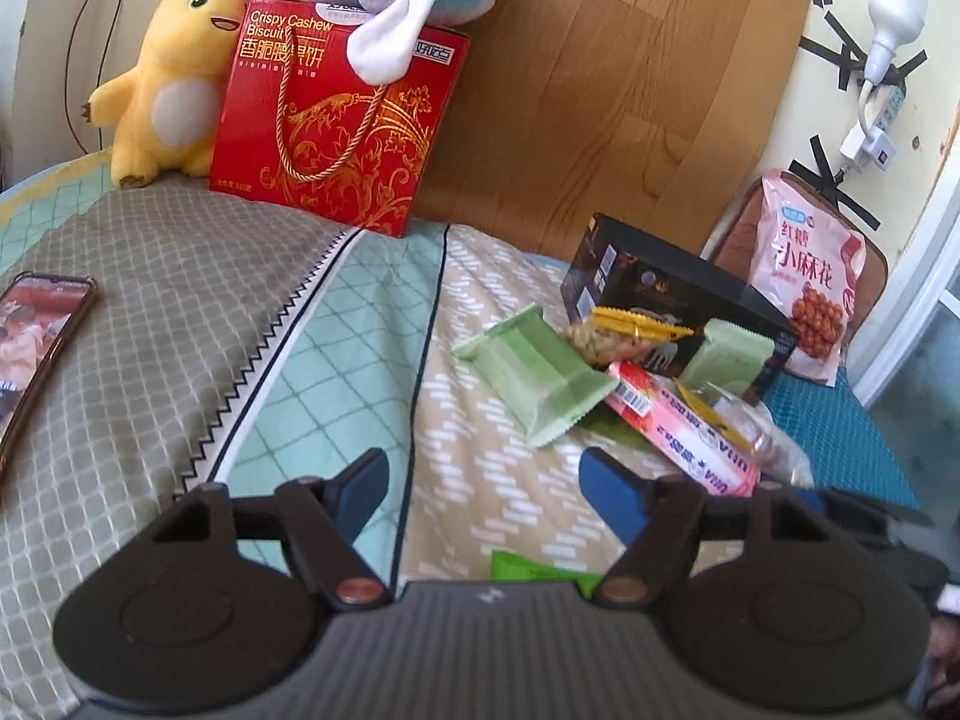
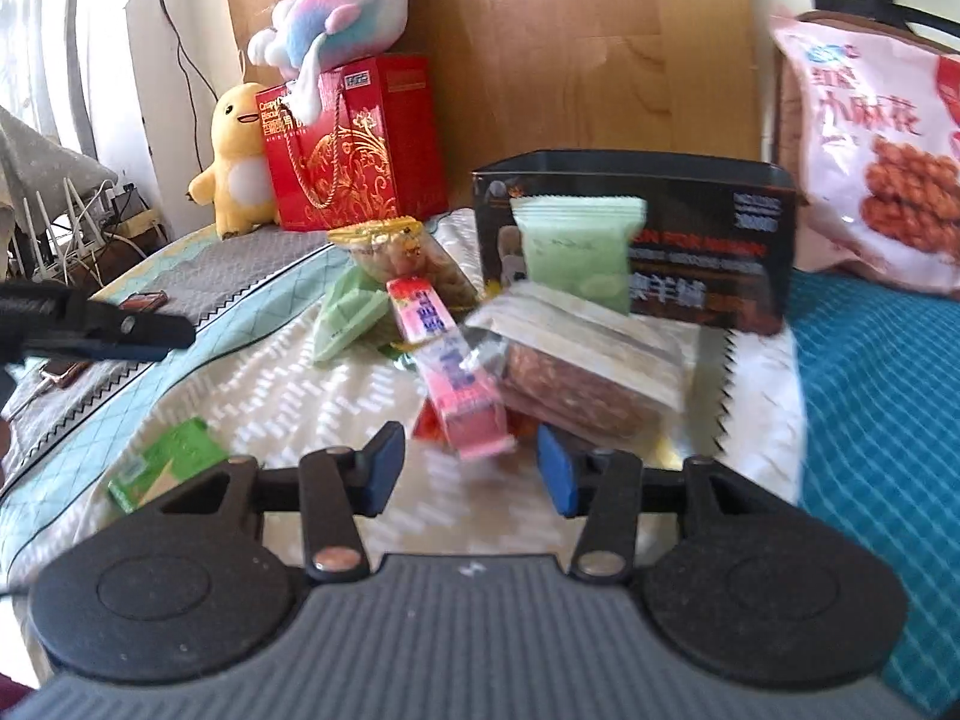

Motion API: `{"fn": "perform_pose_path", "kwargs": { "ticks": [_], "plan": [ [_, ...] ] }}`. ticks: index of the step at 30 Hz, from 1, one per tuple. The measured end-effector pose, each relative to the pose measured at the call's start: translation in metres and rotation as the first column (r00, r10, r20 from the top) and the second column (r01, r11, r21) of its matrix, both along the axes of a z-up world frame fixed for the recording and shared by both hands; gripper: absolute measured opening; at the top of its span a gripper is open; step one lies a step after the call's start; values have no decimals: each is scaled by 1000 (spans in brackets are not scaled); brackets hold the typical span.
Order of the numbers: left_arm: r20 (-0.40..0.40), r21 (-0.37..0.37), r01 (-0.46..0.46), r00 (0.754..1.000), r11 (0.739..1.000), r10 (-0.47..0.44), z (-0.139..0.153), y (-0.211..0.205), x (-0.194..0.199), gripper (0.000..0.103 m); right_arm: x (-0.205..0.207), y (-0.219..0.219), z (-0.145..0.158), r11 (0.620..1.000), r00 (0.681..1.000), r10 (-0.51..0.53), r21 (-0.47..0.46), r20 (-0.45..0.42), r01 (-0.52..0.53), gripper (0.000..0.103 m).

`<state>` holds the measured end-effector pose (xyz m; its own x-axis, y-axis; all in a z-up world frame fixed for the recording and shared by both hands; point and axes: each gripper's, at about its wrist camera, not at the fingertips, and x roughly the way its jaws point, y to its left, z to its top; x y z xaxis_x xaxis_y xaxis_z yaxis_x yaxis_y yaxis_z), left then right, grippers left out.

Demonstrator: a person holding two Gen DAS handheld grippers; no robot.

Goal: Organize snacks
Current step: 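Close the right tool on the pink UHA candy box and lift it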

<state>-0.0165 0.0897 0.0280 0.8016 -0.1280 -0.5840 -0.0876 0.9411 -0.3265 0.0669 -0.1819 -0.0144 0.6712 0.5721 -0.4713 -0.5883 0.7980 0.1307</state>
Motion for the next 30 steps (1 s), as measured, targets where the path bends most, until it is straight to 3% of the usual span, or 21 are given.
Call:
{"fn": "perform_pose_path", "kwargs": {
  "ticks": [1, 2, 6, 9, 11, 14, 16, 21, 23, 24, 30],
  "plan": [
    [-2, 4, 3, 1000, 1000, -3, 0, -1, 0, 72, 0, 4, 1, 1000, 1000, 14, -11, 14, -14, 29],
    [-4, 6, 7, 1000, 1000, -7, 1, -2, 0, 72, 1, 8, 1, 999, 999, 34, -33, 20, -34, 26],
    [7, 19, 62, 998, 998, -63, 7, -9, 3, 72, -14, -8, 5, 995, 997, 74, -65, 20, -72, 25],
    [10, 21, 138, 990, 990, -138, 12, -18, 12, 72, -27, -41, 7, 990, 991, 130, -56, -37, -132, 26],
    [9, 18, 188, 982, 982, -188, 17, -26, 21, 72, -39, -67, 6, 992, 994, 104, -66, -36, -106, 30],
    [24, 19, 245, 969, 969, -246, 26, -43, 33, 72, -48, -98, 4, 992, 997, -75, -99, -7, 74, 44],
    [34, 8, 289, 957, 957, -289, 32, -56, 41, 72, -54, -111, 5, 983, 987, -163, -86, 3, 163, 44],
    [-28, -22, 386, 922, 922, -387, 33, -92, 54, 72, -71, -103, 5, 993, 995, -99, -67, 32, 101, 47],
    [-58, -56, 423, 903, 904, -426, 31, -103, 55, 72, -72, -98, 2, 991, 996, -78, -101, 54, 83, 62],
    [-62, -68, 439, 894, 896, -443, 32, -107, 54, 72, -67, -97, 3, 990, 995, -81, -112, 62, 88, 64],
    [-129, -51, 507, 851, 860, -509, 26, -143, 43, 72, -53, -99, 4, 991, 994, -63, -115, 86, 73, 64]
  ]
}}
